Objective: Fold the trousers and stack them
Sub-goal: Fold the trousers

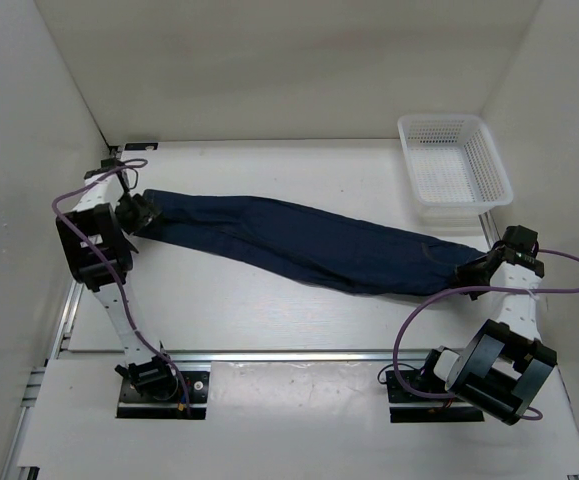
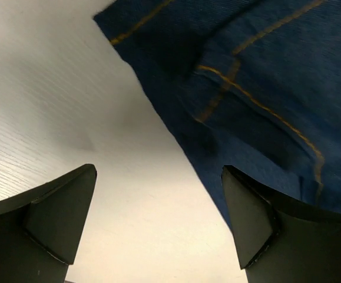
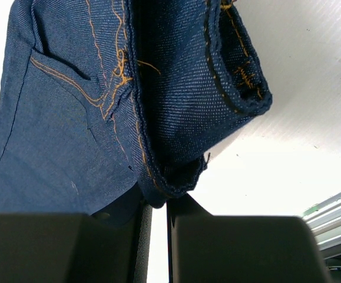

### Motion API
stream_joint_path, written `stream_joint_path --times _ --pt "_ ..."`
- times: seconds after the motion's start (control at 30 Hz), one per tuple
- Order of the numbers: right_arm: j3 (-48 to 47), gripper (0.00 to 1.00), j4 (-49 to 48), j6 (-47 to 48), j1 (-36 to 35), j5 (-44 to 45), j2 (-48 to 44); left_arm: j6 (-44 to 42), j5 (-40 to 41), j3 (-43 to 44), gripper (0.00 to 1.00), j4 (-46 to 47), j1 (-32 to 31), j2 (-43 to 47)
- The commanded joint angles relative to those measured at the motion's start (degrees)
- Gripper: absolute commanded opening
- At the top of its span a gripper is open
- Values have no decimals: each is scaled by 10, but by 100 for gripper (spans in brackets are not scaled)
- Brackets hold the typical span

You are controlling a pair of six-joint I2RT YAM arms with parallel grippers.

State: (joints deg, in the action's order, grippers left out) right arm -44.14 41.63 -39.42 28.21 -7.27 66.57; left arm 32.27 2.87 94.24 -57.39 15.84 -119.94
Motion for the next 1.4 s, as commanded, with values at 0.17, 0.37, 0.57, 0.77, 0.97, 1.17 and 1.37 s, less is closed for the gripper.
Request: stream_joint_path --times 0.17,0.37,0.57,0.77,0.97,1.17,1.37 --pt "1 0 -12 10 -2 1 -12 -5 26 139 54 -42 -7 19" --pt "1 0 -12 10 -2 1 -17 -10 -35 155 62 -48 -7 -6" --pt "1 0 -12 10 -2 1 -17 -10 -76 149 100 -36 -2 -52" --pt "1 0 -12 10 -2 1 -17 -5 -127 175 89 -31 -2 -100" --pt "1 0 -12 10 -2 1 -17 23 -139 163 45 -3 -2 -94" --pt "1 0 -12 10 -2 1 -17 28 -133 163 12 -3 -2 -83" --pt "1 0 -7 10 -2 1 -17 28 -123 213 10 -17 -2 -93"
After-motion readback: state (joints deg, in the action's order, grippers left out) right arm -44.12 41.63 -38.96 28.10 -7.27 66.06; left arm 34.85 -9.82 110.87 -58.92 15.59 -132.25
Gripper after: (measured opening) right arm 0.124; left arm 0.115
